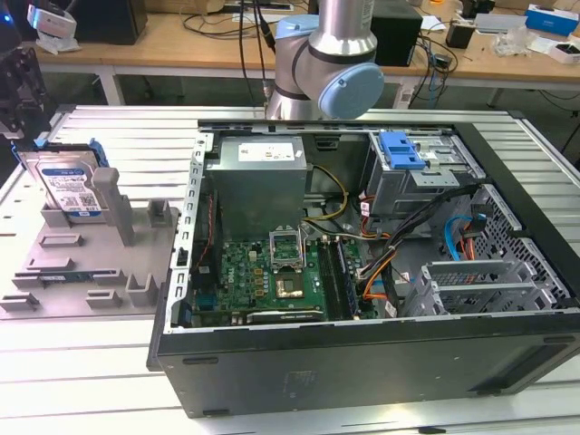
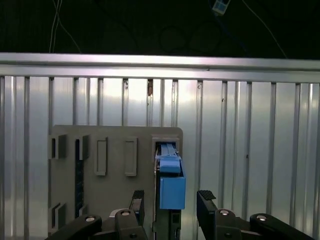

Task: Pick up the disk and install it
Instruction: 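Pick up the disk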

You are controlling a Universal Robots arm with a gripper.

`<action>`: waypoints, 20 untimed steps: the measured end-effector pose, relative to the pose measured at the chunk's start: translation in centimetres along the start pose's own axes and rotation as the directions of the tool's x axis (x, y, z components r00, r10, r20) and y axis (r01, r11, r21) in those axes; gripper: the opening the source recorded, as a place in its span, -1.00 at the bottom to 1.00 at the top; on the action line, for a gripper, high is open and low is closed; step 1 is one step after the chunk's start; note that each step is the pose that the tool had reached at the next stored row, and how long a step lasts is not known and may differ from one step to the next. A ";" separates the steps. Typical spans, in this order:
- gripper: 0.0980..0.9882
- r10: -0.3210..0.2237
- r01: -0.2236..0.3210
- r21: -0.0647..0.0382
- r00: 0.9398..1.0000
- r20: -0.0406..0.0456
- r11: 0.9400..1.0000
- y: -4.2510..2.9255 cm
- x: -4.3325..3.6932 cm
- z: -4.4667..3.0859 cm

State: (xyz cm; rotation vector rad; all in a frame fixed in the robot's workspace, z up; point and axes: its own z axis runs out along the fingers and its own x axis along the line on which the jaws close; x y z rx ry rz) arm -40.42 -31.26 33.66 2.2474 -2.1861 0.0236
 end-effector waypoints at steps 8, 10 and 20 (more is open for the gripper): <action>0.00 -0.020 0.020 0.000 1.000 0.000 1.000 0.06 -0.02 1.07; 0.00 -0.022 0.022 0.000 1.000 0.000 1.000 0.18 -0.02 1.36; 0.00 -0.033 0.033 0.000 0.999 0.000 0.999 0.30 -0.04 2.31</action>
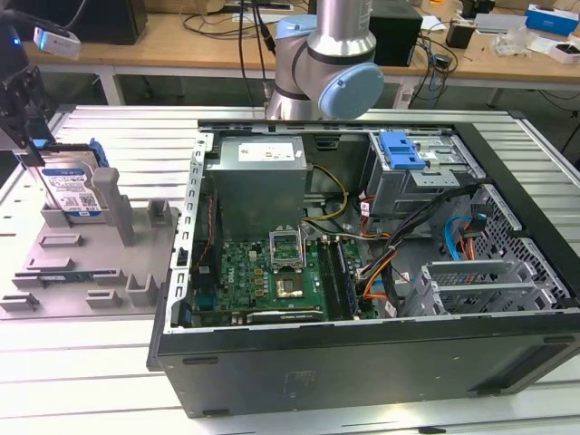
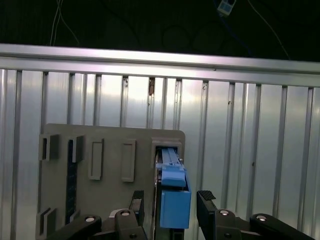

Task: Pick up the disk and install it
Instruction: 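Pick up the disk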

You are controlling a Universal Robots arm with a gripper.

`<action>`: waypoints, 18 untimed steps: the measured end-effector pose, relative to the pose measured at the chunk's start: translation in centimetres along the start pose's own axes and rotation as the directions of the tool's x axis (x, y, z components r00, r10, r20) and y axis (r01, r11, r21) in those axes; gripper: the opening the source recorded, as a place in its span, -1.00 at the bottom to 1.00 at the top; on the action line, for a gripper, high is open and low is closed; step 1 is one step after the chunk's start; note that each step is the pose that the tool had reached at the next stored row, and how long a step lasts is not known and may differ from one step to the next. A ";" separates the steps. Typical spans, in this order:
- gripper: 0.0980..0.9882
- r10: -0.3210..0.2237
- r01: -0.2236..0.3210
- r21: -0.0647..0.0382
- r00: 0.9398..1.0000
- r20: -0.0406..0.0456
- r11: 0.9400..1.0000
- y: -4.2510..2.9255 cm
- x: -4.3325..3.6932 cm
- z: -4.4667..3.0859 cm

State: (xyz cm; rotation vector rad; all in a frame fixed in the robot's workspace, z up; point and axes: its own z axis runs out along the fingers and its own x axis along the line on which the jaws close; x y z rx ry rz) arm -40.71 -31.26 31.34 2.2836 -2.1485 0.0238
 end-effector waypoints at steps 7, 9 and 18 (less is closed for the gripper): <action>0.00 -0.006 0.006 0.000 1.000 0.000 1.000 0.00 -0.01 0.46; 0.00 -0.006 0.006 0.000 1.000 0.000 1.000 0.01 -0.01 0.54; 0.00 -0.004 0.004 0.000 1.000 0.000 1.000 0.00 -0.01 0.68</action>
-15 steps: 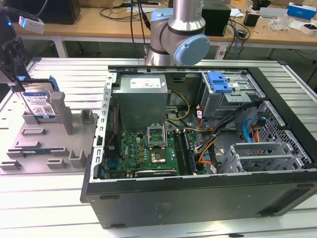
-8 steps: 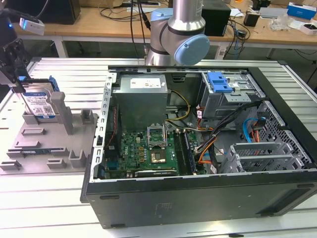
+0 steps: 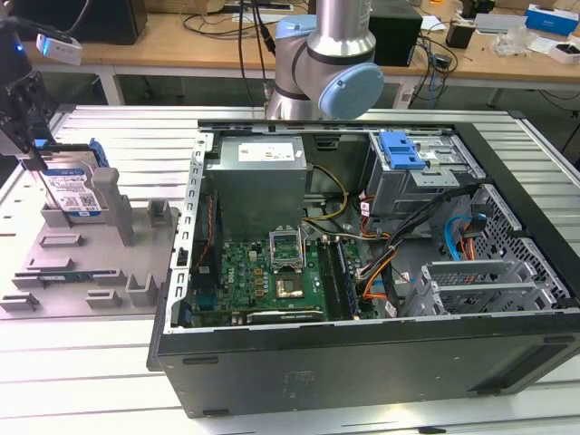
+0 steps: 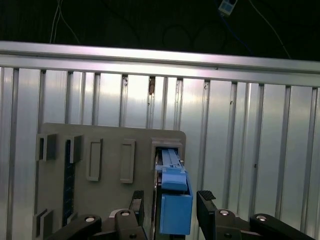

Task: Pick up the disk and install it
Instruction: 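Pick up the disk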

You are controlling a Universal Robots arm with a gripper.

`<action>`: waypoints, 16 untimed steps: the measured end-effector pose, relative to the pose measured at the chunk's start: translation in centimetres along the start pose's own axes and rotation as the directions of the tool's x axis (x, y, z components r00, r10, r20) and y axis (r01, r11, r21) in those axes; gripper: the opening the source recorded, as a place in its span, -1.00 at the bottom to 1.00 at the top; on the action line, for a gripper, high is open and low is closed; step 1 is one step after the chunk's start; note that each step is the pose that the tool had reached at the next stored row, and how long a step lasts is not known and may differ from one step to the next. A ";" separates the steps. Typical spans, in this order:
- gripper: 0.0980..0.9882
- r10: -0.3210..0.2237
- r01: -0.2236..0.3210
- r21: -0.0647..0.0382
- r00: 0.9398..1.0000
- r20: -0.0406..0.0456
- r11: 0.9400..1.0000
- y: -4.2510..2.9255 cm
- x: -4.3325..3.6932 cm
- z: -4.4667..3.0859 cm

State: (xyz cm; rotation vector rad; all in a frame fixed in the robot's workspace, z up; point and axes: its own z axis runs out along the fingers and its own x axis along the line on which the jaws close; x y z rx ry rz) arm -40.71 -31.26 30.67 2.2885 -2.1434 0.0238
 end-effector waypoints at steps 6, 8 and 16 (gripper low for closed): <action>0.00 0.004 -0.004 0.000 1.000 0.000 1.000 0.00 0.00 0.15; 0.00 0.005 -0.005 0.000 1.000 0.000 1.000 0.00 0.00 0.21; 0.00 0.010 -0.010 0.000 1.000 0.000 1.000 0.01 0.00 0.48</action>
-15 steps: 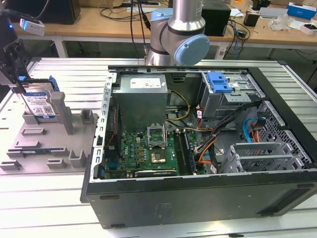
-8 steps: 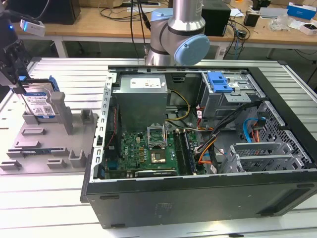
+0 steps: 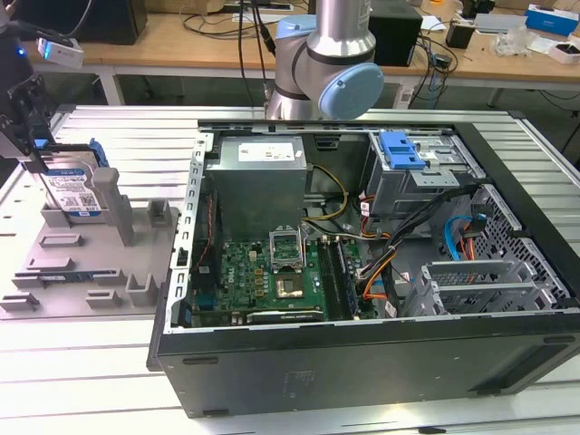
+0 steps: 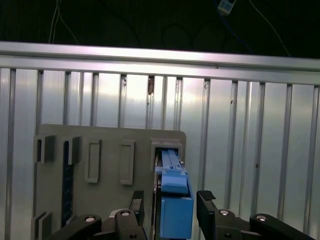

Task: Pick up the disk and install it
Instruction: 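Pick up the disk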

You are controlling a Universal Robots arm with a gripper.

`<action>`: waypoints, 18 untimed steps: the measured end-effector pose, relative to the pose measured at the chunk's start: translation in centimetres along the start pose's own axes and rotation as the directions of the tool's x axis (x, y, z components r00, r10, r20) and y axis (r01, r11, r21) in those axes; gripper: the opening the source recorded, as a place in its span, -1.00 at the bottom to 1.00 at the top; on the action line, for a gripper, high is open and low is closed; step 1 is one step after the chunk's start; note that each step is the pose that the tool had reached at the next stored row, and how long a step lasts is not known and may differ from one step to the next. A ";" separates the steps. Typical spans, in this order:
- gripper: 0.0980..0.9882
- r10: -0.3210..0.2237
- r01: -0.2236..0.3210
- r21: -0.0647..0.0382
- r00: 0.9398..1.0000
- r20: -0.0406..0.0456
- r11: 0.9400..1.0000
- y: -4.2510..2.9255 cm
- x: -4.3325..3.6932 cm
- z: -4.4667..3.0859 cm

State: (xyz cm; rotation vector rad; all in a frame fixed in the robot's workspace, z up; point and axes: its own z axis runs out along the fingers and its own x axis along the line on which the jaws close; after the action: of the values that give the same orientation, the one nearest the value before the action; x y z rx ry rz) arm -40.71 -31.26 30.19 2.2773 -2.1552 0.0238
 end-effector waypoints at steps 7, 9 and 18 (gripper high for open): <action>0.00 0.013 -0.013 0.000 1.000 0.000 1.000 0.05 -0.01 0.17; 0.00 0.015 -0.015 0.000 1.000 0.000 1.000 0.11 -0.01 0.24; 0.00 0.016 -0.016 0.000 1.000 0.000 1.000 0.28 -0.02 0.36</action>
State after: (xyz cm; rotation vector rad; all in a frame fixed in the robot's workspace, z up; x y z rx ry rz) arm -40.99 -31.26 29.83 2.2601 -2.1727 0.0235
